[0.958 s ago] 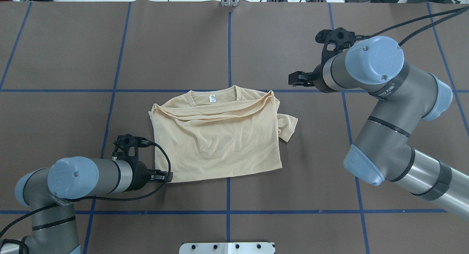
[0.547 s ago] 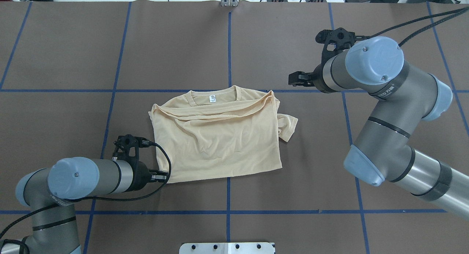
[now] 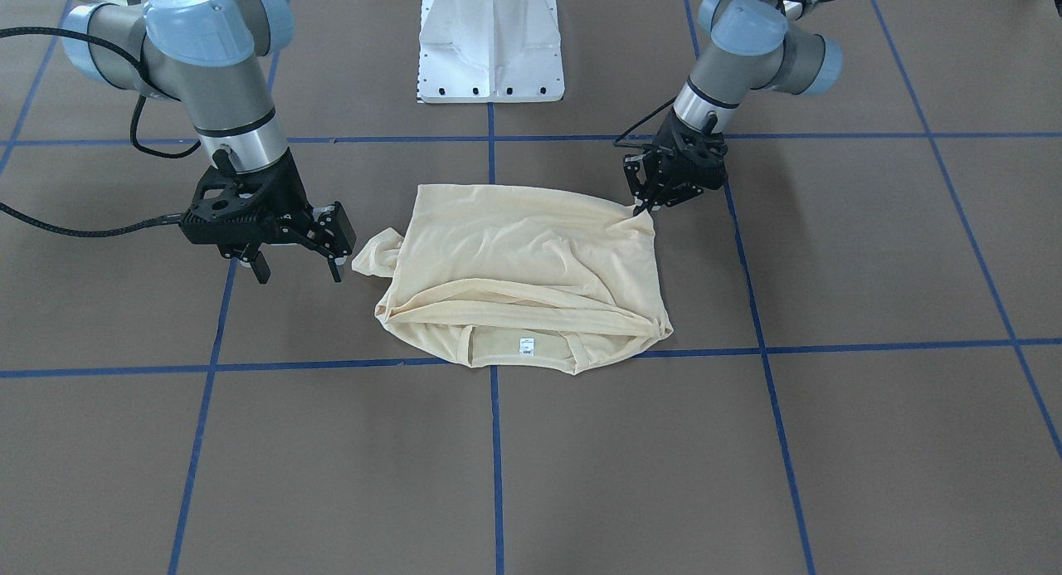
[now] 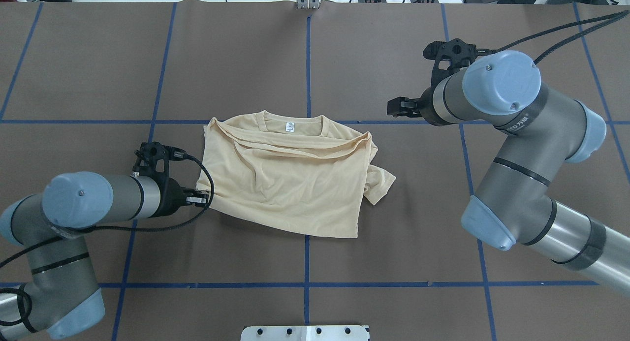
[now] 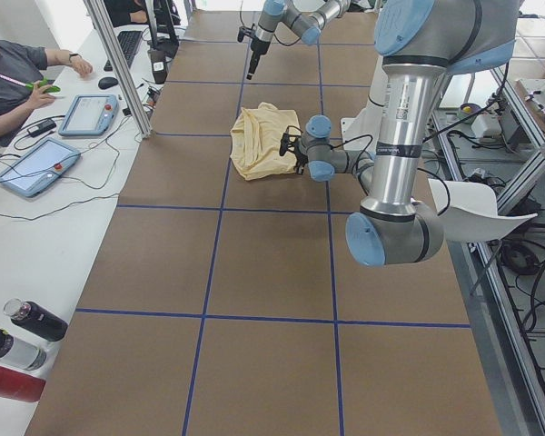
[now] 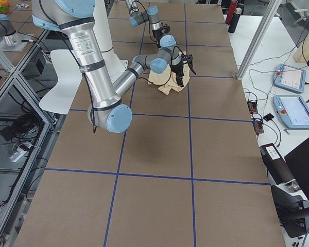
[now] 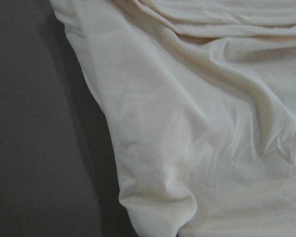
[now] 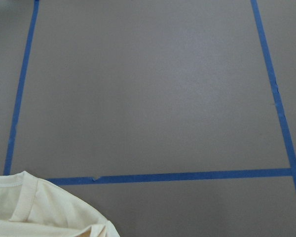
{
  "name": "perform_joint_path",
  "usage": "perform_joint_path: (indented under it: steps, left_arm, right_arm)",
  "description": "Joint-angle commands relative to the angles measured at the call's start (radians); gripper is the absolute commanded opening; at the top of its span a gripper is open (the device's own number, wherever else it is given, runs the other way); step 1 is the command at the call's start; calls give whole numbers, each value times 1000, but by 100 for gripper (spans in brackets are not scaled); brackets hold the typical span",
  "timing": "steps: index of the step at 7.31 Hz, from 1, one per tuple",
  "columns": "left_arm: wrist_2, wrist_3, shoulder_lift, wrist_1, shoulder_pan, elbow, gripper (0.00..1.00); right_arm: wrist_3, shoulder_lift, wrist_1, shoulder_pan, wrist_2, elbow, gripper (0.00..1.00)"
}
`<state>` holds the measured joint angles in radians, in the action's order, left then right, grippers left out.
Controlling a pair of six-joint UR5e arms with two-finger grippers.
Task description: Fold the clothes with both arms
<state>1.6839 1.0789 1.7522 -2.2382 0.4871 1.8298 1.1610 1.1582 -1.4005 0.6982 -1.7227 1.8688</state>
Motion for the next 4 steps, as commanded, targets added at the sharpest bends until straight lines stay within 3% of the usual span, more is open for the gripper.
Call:
perform_joint_path:
  steps: [1, 4]
  left_arm:
    - [3, -147, 39, 20, 144, -53, 0]
    - [2, -252, 358, 14, 289, -420, 0]
  right_arm:
    - [6, -2, 0, -3, 2, 1, 100]
    - [8, 0, 2, -3, 2, 0, 100]
